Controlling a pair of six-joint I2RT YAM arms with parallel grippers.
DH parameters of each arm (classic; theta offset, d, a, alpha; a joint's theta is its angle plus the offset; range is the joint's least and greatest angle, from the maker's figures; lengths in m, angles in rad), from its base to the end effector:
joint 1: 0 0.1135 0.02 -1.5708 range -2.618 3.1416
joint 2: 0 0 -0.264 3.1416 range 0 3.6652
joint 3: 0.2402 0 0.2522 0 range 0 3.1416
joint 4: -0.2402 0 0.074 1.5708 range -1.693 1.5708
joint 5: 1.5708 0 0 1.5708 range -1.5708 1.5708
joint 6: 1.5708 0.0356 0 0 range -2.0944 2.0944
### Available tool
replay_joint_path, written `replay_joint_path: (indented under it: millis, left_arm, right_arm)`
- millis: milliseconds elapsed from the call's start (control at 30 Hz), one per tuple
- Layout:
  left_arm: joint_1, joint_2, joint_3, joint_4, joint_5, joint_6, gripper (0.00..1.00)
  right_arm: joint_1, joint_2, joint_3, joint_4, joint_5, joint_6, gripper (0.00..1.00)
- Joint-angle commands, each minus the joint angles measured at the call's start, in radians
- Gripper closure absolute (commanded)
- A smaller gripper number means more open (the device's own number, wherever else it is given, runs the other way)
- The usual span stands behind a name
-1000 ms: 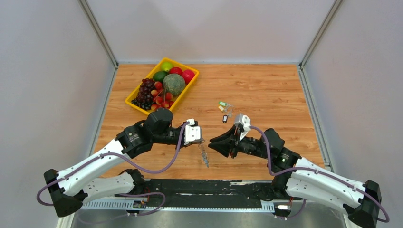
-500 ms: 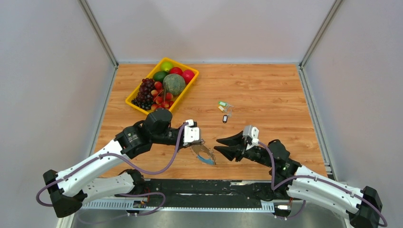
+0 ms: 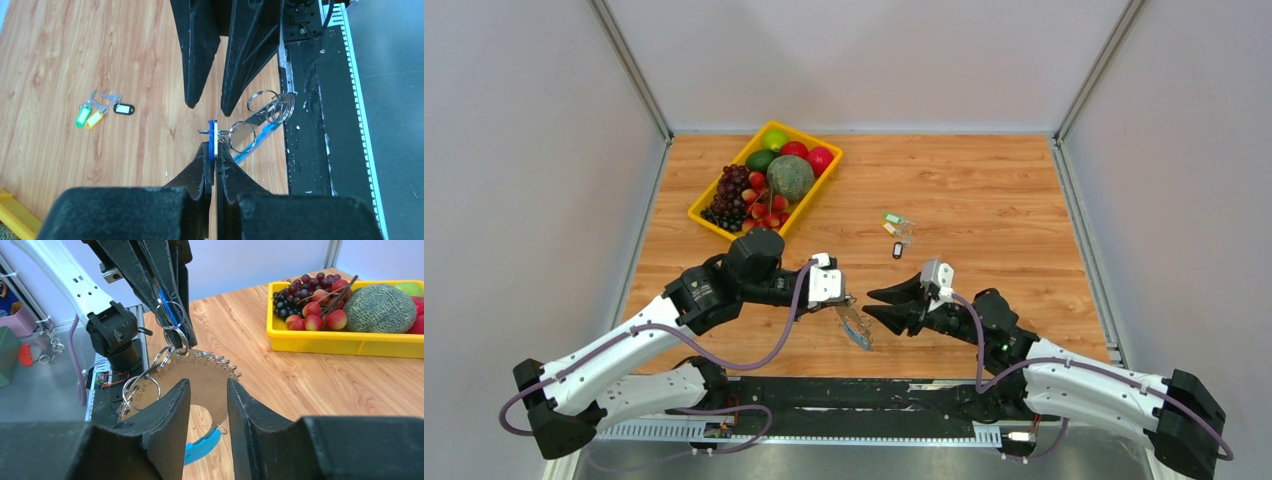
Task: Remove the keys from the keyring
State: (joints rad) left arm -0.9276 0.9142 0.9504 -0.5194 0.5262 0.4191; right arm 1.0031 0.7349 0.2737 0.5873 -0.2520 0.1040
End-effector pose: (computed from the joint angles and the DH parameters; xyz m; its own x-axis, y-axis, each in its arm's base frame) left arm 0.1022 -0.1662 0.3427 0.1356 0.4058 -0.9038 0.9891 -0.0026 0.1472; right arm 0.0881 0.1547 0.2489 -0.0313 0.1379 -0.9900 -0.9514 0.2995 0.0718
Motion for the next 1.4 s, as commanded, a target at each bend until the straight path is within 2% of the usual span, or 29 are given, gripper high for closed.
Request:
replay_joint_path:
  millis: [0, 100, 800, 1033, 1133, 1267, 1367]
  left_arm:
    - [-0.002, -0.024, 0.006, 0.063, 0.037, 0.026, 1.0]
    - [-0.002, -0.023, 0.007, 0.062, 0.038, 0.025, 1.0]
    - [-0.001, -0.023, 0.005, 0.064, 0.039, 0.026, 1.0]
    - [-0.001, -0.025, 0.005, 0.064, 0.036, 0.025, 1.0]
    - [-0.001, -0.026, 0.004, 0.064, 0.034, 0.026, 1.0]
    - [-0.001, -0.027, 0.005, 0.064, 0.028, 0.026, 1.0]
    - [-0.002, -0.029, 0.003, 0.064, 0.025, 0.026, 1.0]
  right_arm:
    - [0.006, 0.029, 0.053, 0.134, -0.058, 0.054, 0.64]
    - [0.006, 0.036, 0.037, 0.189, -0.076, 0.076, 0.64]
    - [0.036, 0.136, 0.069, 0.277, -0.115, 0.107, 0.69]
    - [0.049, 0.176, 0.089, 0.28, -0.136, 0.121, 0.79]
    - [0.05, 0.165, 0.095, 0.257, -0.135, 0.12, 0.87]
    - [0.049, 0.123, 0.109, 0.159, -0.121, 0.115, 0.99]
    - [0.05, 0.075, 0.129, 0.048, -0.104, 0.115, 1.0]
